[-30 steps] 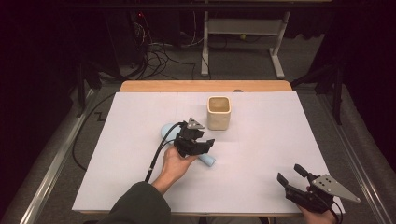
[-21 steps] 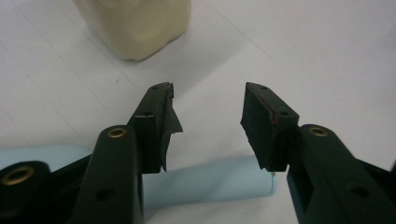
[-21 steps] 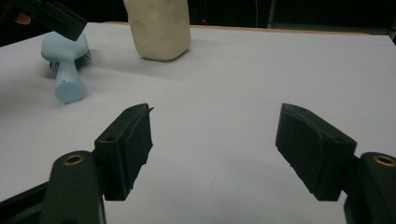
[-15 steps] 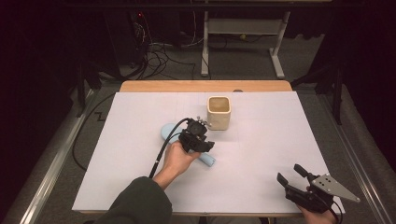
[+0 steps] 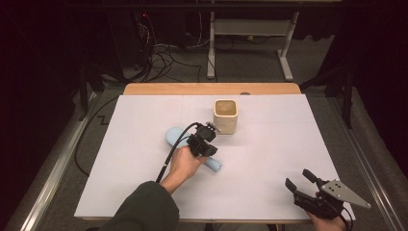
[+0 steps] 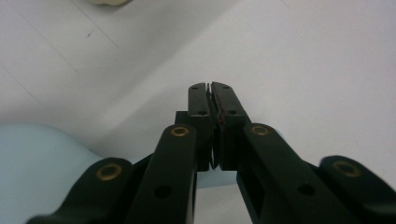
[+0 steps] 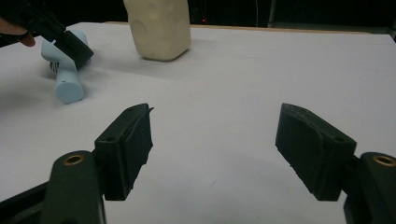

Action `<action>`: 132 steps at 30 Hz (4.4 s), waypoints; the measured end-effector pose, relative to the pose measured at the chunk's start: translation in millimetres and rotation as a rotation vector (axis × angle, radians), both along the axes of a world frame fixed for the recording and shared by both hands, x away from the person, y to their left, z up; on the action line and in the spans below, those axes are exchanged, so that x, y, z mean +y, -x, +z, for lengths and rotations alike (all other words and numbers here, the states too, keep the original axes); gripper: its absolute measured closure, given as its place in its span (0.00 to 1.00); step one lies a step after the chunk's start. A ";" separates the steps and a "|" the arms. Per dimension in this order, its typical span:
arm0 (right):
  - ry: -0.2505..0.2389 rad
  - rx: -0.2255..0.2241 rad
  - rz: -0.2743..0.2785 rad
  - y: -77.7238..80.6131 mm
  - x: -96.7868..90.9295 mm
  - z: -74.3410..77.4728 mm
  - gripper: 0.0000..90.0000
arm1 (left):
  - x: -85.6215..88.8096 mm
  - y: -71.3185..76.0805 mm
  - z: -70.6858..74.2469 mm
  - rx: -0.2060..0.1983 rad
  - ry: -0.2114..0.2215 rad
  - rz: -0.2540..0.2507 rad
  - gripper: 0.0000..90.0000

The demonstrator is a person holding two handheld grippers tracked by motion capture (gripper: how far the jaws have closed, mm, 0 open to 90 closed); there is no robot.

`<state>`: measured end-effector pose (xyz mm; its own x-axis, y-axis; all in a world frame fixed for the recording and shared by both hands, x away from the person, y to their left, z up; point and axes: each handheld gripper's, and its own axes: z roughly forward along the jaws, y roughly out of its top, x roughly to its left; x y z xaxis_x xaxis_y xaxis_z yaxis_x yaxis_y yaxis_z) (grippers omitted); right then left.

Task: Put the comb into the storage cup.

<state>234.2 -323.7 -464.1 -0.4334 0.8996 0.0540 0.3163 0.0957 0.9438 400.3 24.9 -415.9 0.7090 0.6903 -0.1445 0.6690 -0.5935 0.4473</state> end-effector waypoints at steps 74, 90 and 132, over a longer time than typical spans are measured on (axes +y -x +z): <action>-0.006 0.000 -0.003 0.8 -0.8 0.5 0.31 | 13.9 42.4 -11.5 0.049 -0.061 -0.093 1.00; -0.004 -0.003 -0.006 1.2 -0.7 0.6 0.31 | 27.4 51.2 -11.5 0.043 -0.060 -0.084 1.00; -0.004 0.002 -0.010 1.2 -1.0 0.3 0.31 | 77.6 62.6 -16.2 0.021 -0.070 0.004 1.00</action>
